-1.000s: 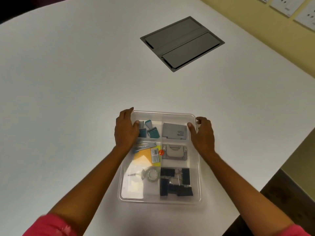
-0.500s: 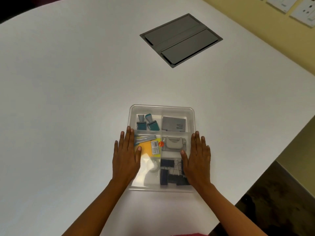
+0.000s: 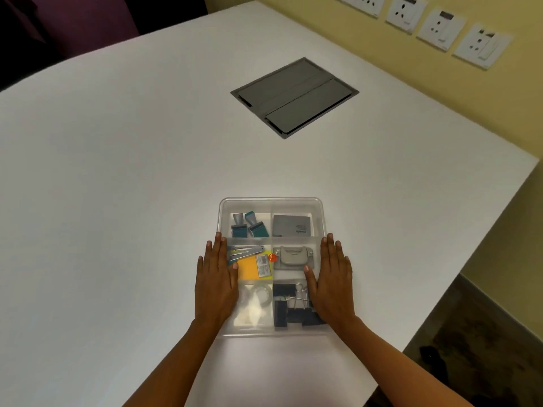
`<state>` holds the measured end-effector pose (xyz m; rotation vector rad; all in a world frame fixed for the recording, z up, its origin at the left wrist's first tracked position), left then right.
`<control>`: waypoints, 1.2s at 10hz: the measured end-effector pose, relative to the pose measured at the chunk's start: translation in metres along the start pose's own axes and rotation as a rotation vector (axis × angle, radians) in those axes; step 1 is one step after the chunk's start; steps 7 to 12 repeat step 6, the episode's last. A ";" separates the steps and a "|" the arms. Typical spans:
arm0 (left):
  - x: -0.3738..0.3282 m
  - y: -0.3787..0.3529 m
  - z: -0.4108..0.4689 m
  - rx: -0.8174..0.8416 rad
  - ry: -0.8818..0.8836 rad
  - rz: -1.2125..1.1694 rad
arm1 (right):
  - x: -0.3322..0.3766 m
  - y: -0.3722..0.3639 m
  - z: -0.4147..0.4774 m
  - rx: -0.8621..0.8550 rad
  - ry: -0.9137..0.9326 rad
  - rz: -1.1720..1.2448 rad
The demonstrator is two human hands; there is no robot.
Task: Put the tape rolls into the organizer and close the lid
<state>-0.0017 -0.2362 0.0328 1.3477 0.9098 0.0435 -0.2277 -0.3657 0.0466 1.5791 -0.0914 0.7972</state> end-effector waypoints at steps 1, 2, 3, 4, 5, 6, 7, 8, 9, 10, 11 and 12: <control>-0.001 0.001 0.000 0.001 -0.010 -0.045 | 0.005 0.003 -0.002 0.012 0.005 0.005; -0.004 0.004 0.001 -0.006 -0.011 -0.067 | 0.007 0.006 -0.003 0.033 0.007 -0.015; -0.007 0.013 0.000 -0.016 -0.015 -0.020 | 0.014 0.011 -0.002 0.070 0.003 -0.078; -0.006 0.024 -0.001 -0.041 -0.021 0.018 | 0.023 0.018 0.002 0.050 0.015 -0.120; -0.013 0.047 0.002 -0.098 -0.024 0.050 | 0.043 0.038 0.013 -0.001 0.071 -0.110; -0.029 0.077 0.012 -0.188 -0.067 0.114 | 0.061 0.060 0.029 -0.054 0.118 -0.141; -0.029 0.077 0.012 -0.188 -0.067 0.114 | 0.061 0.060 0.029 -0.054 0.118 -0.141; -0.029 0.077 0.012 -0.188 -0.067 0.114 | 0.061 0.060 0.029 -0.054 0.118 -0.141; -0.029 0.077 0.012 -0.188 -0.067 0.114 | 0.061 0.060 0.029 -0.054 0.118 -0.141; -0.029 0.077 0.012 -0.188 -0.067 0.114 | 0.061 0.060 0.029 -0.054 0.118 -0.141; -0.029 0.077 0.012 -0.188 -0.067 0.114 | 0.061 0.060 0.029 -0.054 0.118 -0.141; -0.029 0.077 0.012 -0.188 -0.067 0.114 | 0.061 0.060 0.029 -0.054 0.118 -0.141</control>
Point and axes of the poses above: each hand's wrist, its own z-axis towards the middle knuckle, its own y-axis out of the back of the hand, x = y × z, the point moved 9 cm from there along z, towards the middle knuckle, and after that the axes turned 4 degrees about z, right-handed, at the moved point
